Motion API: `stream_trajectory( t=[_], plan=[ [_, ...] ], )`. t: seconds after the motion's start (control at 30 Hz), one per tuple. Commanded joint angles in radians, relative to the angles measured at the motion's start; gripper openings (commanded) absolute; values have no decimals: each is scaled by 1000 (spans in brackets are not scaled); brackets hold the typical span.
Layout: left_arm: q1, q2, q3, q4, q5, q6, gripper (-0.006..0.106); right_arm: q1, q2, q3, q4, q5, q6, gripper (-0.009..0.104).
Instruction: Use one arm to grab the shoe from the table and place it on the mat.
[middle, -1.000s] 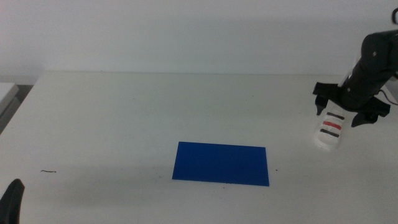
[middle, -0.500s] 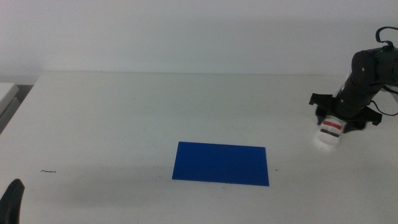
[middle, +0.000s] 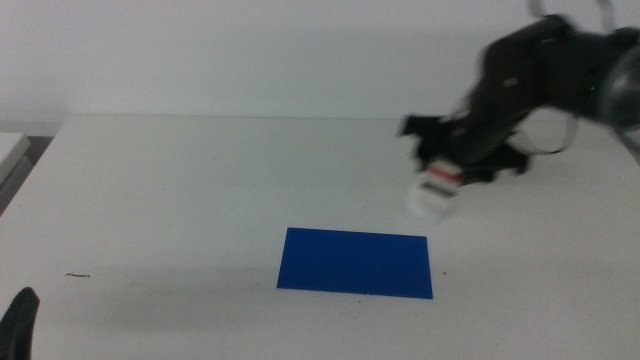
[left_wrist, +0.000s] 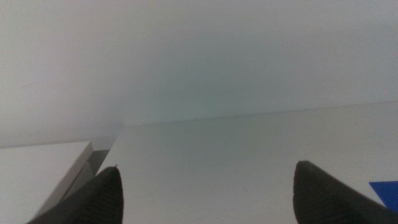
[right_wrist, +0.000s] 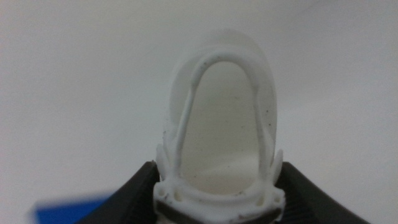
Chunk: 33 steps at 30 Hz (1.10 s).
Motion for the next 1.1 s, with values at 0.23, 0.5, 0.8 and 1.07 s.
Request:
stream_trajectory(
  t=[0.23,0.5,0.8,1.07],
  plan=[
    [-7,5,0,-4,-13,-1,94,237,59,-39,-31,32,222,18],
    [-7,5,0,-4,-13,-1,94,237,61,-39,-17,25,224,18],
    [-7,5,0,-4,-13,-1,94,248,61,-42,-71,81,355,18],
    [-7,5,0,-4,-13,-1,94,316,64,-73,-197,159,998,18]
  ],
)
